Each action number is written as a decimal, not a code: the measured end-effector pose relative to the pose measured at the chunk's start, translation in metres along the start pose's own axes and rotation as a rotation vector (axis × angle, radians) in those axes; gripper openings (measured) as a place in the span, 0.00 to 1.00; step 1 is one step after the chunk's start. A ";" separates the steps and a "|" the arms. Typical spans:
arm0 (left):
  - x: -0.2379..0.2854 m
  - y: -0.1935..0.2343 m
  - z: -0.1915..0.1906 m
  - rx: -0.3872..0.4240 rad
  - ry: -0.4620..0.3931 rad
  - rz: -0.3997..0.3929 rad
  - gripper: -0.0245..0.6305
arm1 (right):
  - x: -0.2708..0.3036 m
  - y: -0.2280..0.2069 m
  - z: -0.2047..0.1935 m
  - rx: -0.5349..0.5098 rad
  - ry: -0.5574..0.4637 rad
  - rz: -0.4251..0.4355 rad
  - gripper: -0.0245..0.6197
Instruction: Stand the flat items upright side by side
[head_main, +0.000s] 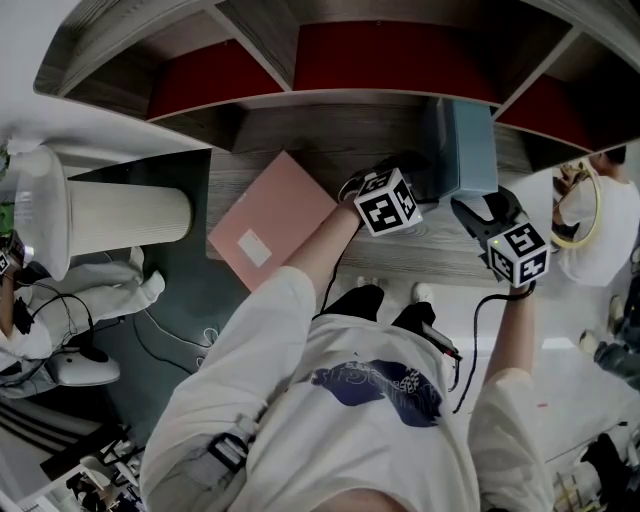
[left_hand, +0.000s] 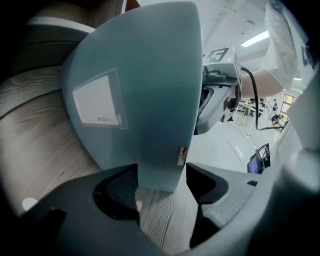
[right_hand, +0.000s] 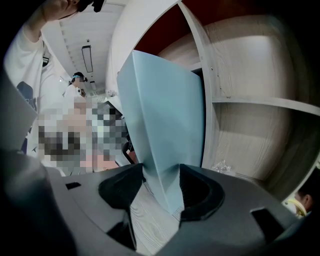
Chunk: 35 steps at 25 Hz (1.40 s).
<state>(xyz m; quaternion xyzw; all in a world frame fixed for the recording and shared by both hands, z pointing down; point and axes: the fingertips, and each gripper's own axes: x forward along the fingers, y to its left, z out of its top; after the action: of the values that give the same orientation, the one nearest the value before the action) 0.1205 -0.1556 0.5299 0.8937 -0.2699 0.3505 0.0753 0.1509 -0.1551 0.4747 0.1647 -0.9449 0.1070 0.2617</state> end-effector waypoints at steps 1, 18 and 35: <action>-0.002 -0.001 -0.001 0.003 0.000 -0.001 0.51 | -0.001 0.000 0.000 -0.004 -0.002 0.002 0.40; -0.026 0.056 0.001 -0.002 0.002 0.075 0.51 | -0.027 -0.019 -0.016 -0.086 0.110 0.004 0.41; -0.001 0.056 0.026 0.178 0.015 -0.046 0.51 | -0.016 0.013 -0.004 -0.192 0.169 0.131 0.45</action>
<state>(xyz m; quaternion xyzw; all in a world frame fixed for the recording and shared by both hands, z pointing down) 0.1052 -0.2106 0.5069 0.9001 -0.2163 0.3782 0.0056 0.1606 -0.1377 0.4681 0.0672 -0.9342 0.0467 0.3473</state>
